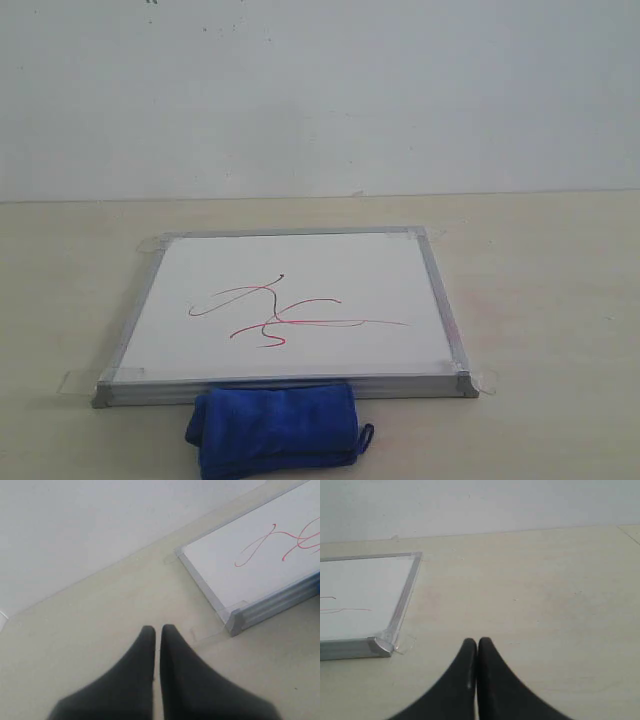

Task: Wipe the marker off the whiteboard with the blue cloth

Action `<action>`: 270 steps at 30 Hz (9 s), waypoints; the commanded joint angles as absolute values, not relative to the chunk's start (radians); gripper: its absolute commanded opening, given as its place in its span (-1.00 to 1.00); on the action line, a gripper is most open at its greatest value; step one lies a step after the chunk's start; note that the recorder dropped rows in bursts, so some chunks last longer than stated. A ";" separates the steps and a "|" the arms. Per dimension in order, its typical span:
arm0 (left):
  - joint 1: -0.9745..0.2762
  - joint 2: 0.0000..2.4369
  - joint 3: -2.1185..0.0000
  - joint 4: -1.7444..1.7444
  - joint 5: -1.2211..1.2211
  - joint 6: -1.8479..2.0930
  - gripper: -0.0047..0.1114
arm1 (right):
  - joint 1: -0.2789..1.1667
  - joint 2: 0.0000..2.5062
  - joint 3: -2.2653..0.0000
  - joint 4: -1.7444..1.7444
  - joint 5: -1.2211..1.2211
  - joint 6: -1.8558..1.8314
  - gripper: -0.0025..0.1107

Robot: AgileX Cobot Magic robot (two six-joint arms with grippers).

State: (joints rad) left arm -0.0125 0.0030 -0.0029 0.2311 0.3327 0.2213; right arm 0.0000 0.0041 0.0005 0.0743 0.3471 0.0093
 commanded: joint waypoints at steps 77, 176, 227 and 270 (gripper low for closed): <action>-0.010 0.000 0.000 0.229 0.330 0.227 -0.85 | -0.001 0.398 -0.389 0.093 0.512 -0.059 -0.96; -0.010 0.000 0.000 0.229 0.330 0.227 -0.85 | 0.878 2.051 -1.607 -0.014 1.040 -0.723 -0.26; -0.010 0.000 0.000 0.229 0.330 0.227 -0.85 | 0.887 2.118 -1.607 -0.080 0.979 -0.726 -0.96; -0.010 0.000 0.000 0.229 0.330 0.227 -0.85 | 0.768 2.653 -2.555 0.053 0.867 -0.043 -0.96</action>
State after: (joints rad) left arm -0.0125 0.0030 -0.0029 0.2311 0.3327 0.2213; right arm 0.7693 2.6334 -2.5444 0.0132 0.9148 -0.0557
